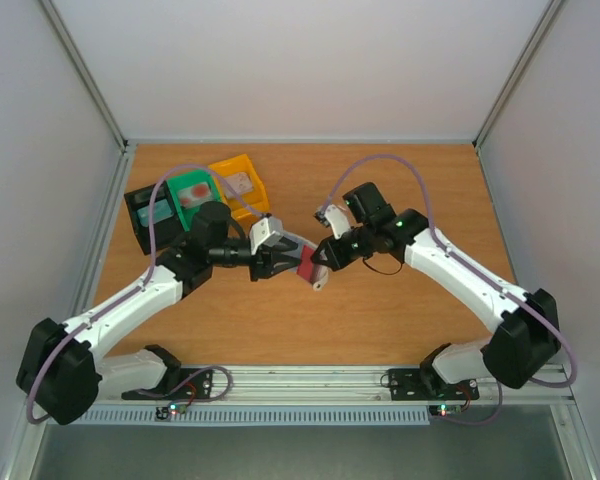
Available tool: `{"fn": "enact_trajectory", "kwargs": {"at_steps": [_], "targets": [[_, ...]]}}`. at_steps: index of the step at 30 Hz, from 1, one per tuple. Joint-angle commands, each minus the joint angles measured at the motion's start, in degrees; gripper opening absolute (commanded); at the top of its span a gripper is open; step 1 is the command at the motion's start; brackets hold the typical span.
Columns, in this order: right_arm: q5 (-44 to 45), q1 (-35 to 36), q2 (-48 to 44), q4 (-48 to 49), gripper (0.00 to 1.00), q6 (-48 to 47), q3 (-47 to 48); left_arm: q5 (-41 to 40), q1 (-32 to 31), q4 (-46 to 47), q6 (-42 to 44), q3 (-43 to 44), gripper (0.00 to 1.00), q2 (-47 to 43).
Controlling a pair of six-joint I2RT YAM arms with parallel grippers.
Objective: Take the credit cards out of the card holder
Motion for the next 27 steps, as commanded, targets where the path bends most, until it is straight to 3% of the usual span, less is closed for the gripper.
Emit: {"fn": "enact_trajectory", "kwargs": {"at_steps": [1, 8, 20, 24, 27], "targets": [[-1.98, 4.99, -3.53, -5.34, 0.02, -9.30, 3.88, 7.51, 0.07, 1.60, -6.40, -2.83, 0.41, -2.36], [-4.37, 9.02, -5.66, -6.39, 0.02, -12.63, 5.67, 5.10, 0.55, -8.30, -7.14, -3.83, 0.36, -7.66], [-8.34, 10.58, -9.12, -0.01, 0.01, -15.29, 6.62, 7.52, 0.44, -4.91, -5.14, -5.62, 0.32, -9.03], [-8.19, 10.56, -7.85, 1.16, 0.01, -15.78, 7.43, 8.90, 0.48, -2.25, -3.83, -6.39, 0.19, -9.21], [-8.34, 10.61, -7.11, 1.17, 0.01, -16.20, 7.43, 9.56, 0.48, -1.79, -3.32, -6.54, 0.04, -9.28]]}}
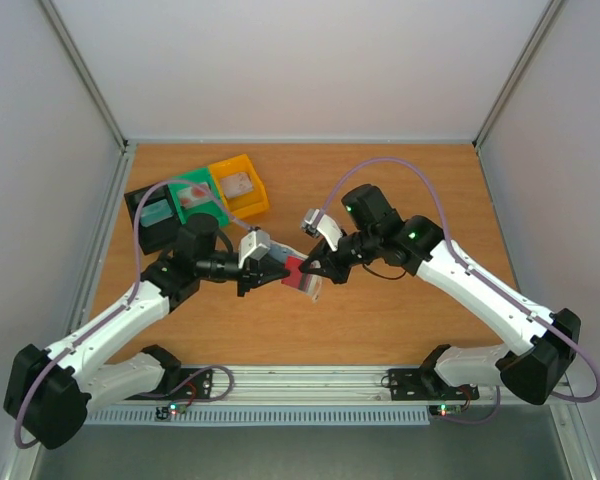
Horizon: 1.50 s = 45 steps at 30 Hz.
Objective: Take the credit cards out of the card holder
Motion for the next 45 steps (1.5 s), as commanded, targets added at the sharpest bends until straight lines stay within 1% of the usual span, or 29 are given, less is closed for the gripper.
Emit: {"fn": "enact_trajectory", "kwargs": {"at_steps": [1, 5, 6, 9, 10, 11, 13, 16, 18, 21, 23, 25, 26, 30, 35, 37, 39, 41, 45], "targets": [[-2.26, 0.35, 0.58, 4.22, 0.01, -1.92, 2.14, 2.19, -0.07, 3.52, 1.42, -0.99, 0.01, -1.05], [-2.57, 0.07, 0.36, 3.94, 0.01, -2.29, 0.81, 1.91, 0.23, 2.57, 1.37, -1.16, 0.00, -1.60], [-3.09, -0.25, 0.33, 4.09, 0.04, -2.21, 0.28, 1.82, 0.34, 2.72, 0.90, -1.34, 0.00, -1.59], [-5.11, -1.27, 0.87, 6.52, 0.28, 0.13, -1.54, 1.68, 0.86, 4.60, -3.45, -2.23, 0.00, -1.25], [-5.92, -1.36, 0.83, 7.90, 0.36, 1.10, -2.54, 1.78, 1.16, 7.30, -5.16, -2.63, 0.00, -1.17], [-6.74, -1.53, 0.53, 9.39, 0.41, 2.02, -3.79, 1.86, 1.42, 8.95, -7.66, -2.95, 0.00, -1.18], [-8.02, -1.87, -0.56, 12.94, 0.44, 3.74, -6.71, 3.12, 1.89, 12.28, -10.05, -3.40, 0.00, -1.34], [-10.60, -3.79, -2.65, 17.11, 0.43, 6.54, -11.10, 4.10, 2.33, 13.71, -7.82, -3.71, 0.00, -1.74], [-12.10, -5.92, -3.87, 18.87, 0.43, 7.76, -13.09, 4.63, 2.63, 13.82, -7.87, -3.64, 0.00, -1.68], [-13.03, -7.43, -4.70, 19.41, 0.43, 8.63, -14.60, 4.86, 2.98, 14.71, -8.68, -4.23, 0.00, -1.73], [-13.75, -7.56, -4.35, 19.19, 0.40, 8.74, -14.60, 4.95, 3.01, 15.59, -8.95, -4.55, 0.00, -1.74], [-14.76, -7.53, -3.78, 19.11, 0.31, 8.83, -14.36, 5.04, 2.96, 15.73, -9.27, -4.64, 0.00, -1.71], [-14.97, -7.62, -3.76, 19.11, 0.24, 8.77, -14.38, 5.09, 3.00, 15.41, -9.32, -4.61, 0.00, -1.73], [-15.35, -7.57, -4.63, 18.91, 0.02, 8.04, -14.49, 5.49, 3.50, 14.04, -9.08, -4.47, 0.00, -1.75], [-15.24, -7.57, -4.99, 16.72, 0.01, 6.56, -13.65, 7.16, 3.89, 14.69, -8.95, -4.71, 0.00, -1.64], [-15.18, -7.56, -4.86, 15.27, 0.01, 5.70, -12.95, 7.75, 4.02, 15.04, -8.07, -4.72, 0.09, -1.82], [-15.33, -7.57, -4.76, 13.96, 0.01, 4.93, -12.36, 8.46, 4.21, 14.99, -7.59, -4.59, 0.13, -1.62], [-15.25, -7.59, -5.00, 13.02, 0.01, 4.30, -11.89, 9.23, 4.68, 14.67, -7.87, -4.35, 0.15, -1.32], [-14.48, -7.62, -5.59, 11.72, 0.01, 3.23, -11.68, 10.26, 5.46, 13.24, -7.77, -3.95, 0.15, -1.32]]}}
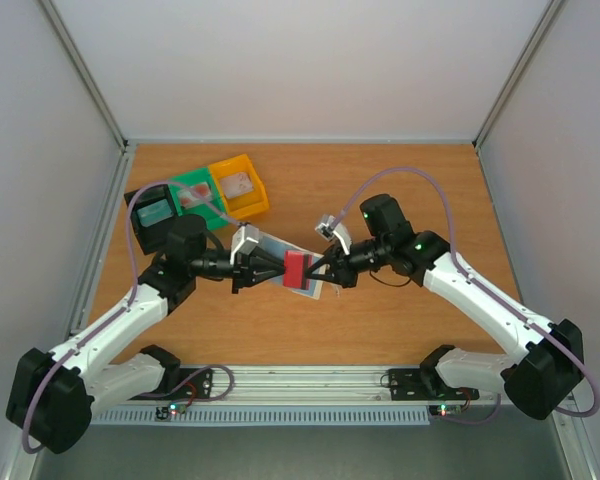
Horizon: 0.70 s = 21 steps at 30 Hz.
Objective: Take the credit cards out of the card holder
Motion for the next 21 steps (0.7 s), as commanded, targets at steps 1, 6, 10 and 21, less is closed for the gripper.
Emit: {"fn": "enact_trajectory", "kwargs": {"at_steps": [1, 6, 10, 21], "targets": [[0.54, -0.18, -1.40, -2.46, 0.01, -2.25, 2.38, 3.44, 0.72, 2.33, 0.70, -0.05, 0.15, -0.56], [-0.83, -0.15, -0.58, -2.75, 0.01, -2.54, 3.58, 4.04, 0.73, 5.92, -0.91, -0.84, 0.22, 0.78], [-2.66, -0.13, -0.91, -2.62, 0.01, -2.84, 3.74, 2.12, 0.23, 5.52, -3.58, -0.84, 0.36, 2.03], [-5.52, -0.11, -0.31, -2.75, 0.01, -3.85, 4.36, 1.05, -1.38, 9.46, -6.26, -0.34, 0.20, 2.85]]}}
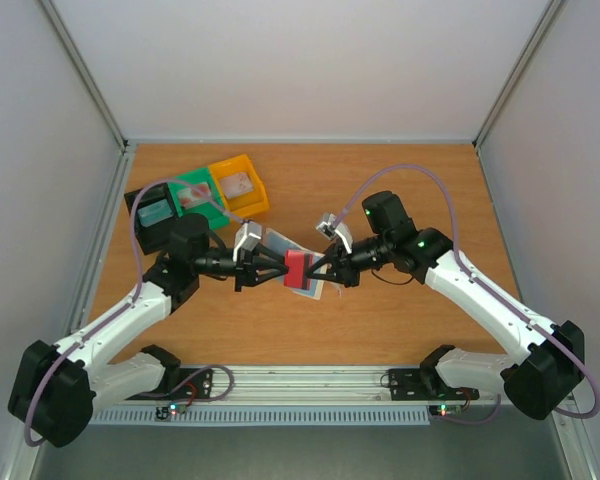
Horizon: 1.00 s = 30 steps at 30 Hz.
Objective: Take the credit cards out of the card holder
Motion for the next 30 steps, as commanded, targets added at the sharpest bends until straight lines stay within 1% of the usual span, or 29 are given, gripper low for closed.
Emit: {"fn": "enact_trajectory", "kwargs": {"at_steps": [1, 2, 3, 8, 10, 13, 16, 18, 19, 22, 23, 30], "targets": [[-3.08, 0.00, -0.19, 0.40, 0.01, -1.46, 2.39, 0.02, -0.71, 4.59, -0.56, -0.08, 0.11, 0.94], [-2.90, -0.01, -0.36, 0.34, 0.01, -1.46, 2.25, -0.04, -0.71, 4.30, -0.75, 0.00, 0.03, 0.88], [-2.58, 0.04, -0.55, 0.34, 0.01, -1.49, 2.10, -0.14, -0.71, 4.05, -0.81, 0.07, 0.01, 0.75], [-1.99, 0.02, -0.59, 0.09, 0.02, -1.44, 1.69, -0.37, -0.71, 4.80, -0.82, -0.44, 0.00, 0.00], [-1.37, -0.02, -0.90, -0.32, 0.05, -1.81, 1.29, -0.29, -0.28, 3.49, -0.65, -0.21, 0.00, -0.41], [-0.72, -0.91, -2.06, -0.10, 0.14, -1.91, -0.20, 0.80, 0.93, 1.79, -0.55, -0.03, 0.00, -0.82], [-1.46, -2.04, -2.16, -0.43, 0.18, -1.58, -0.54, 1.26, 1.40, 1.71, -0.79, 0.01, 0.00, -1.13], [-1.70, -2.09, -2.11, -0.37, 0.19, -1.44, -0.51, 1.39, 1.49, 1.93, -0.78, -0.08, 0.00, -1.17], [-1.79, -2.05, -2.14, -0.34, 0.17, -1.43, -0.45, 1.43, 1.49, 2.14, -0.88, -0.17, 0.00, -1.15], [-1.96, -2.05, -2.03, -0.42, 0.04, -1.34, -0.21, 1.44, 1.53, 2.31, -1.06, -0.13, 0.00, -1.14], [-1.91, -2.05, -2.12, -0.66, 0.02, -1.46, -0.10, 1.48, 1.57, 2.11, -1.08, -0.09, 0.00, -1.21], [-1.45, -3.64, -3.86, -1.52, 0.01, -1.65, -1.01, 3.75, 3.96, -3.40, 1.63, 0.82, 0.00, -1.70]]}}
